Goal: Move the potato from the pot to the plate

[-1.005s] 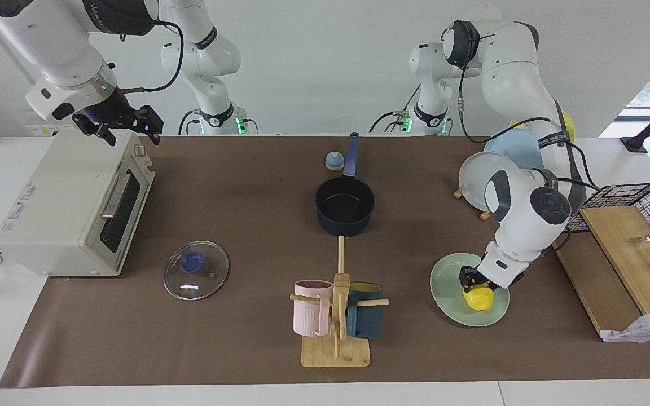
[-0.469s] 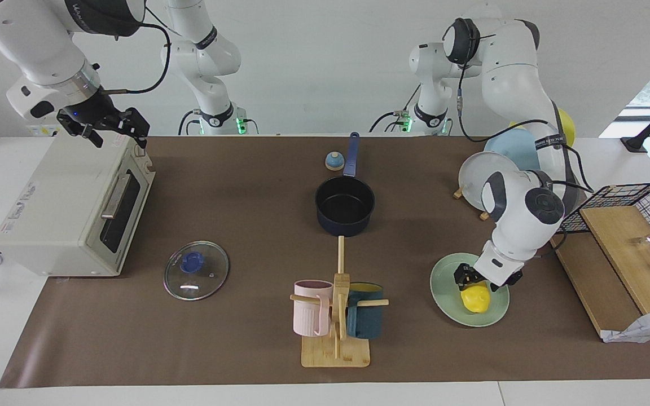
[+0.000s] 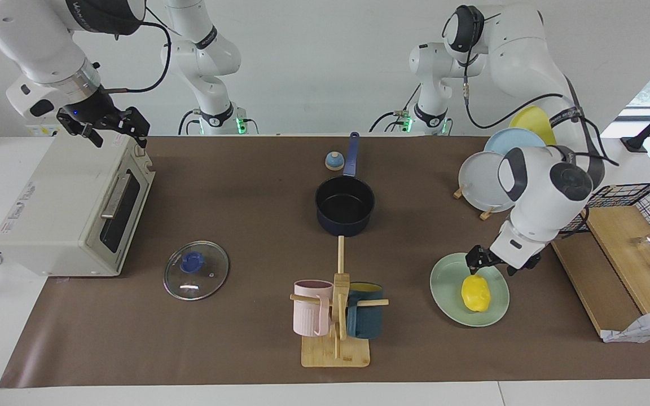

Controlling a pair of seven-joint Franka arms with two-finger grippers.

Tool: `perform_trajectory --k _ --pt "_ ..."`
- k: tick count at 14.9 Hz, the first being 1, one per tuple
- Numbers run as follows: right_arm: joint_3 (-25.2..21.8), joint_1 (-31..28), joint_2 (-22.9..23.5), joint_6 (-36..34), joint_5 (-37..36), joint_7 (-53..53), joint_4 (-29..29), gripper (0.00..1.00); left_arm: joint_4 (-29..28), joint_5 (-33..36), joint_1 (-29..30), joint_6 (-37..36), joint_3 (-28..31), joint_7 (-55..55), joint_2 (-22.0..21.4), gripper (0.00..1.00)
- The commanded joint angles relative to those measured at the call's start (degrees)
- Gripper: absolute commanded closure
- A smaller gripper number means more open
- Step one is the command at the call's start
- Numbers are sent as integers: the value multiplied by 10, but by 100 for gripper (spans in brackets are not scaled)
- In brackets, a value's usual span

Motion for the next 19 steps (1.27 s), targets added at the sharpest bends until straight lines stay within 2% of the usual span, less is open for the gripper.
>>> perform_trajectory --k 1,5,8,11,14,19 --pt "5 -5 -12 7 5 13 -9 0 -16 3 4 -64 -2 4 -79 0" --pt "5 -4 -14 6 5 13 -11 0 -21 3 18 -112 -1 -4 -161 0" --pt "5 -4 -14 7 5 13 -11 0 -23 4 18 -173 1 -5 -211 0" --pt "5 -4 -14 7 5 13 -11 0 -51 4 18 -212 0 -8 -253 0" --pt "5 -4 -14 6 5 13 -11 0 -96 4 17 -207 1 -8 -280 0" --pt "5 -4 -14 7 5 13 -11 0 -84 3 16 -265 0 -11 -278 0"
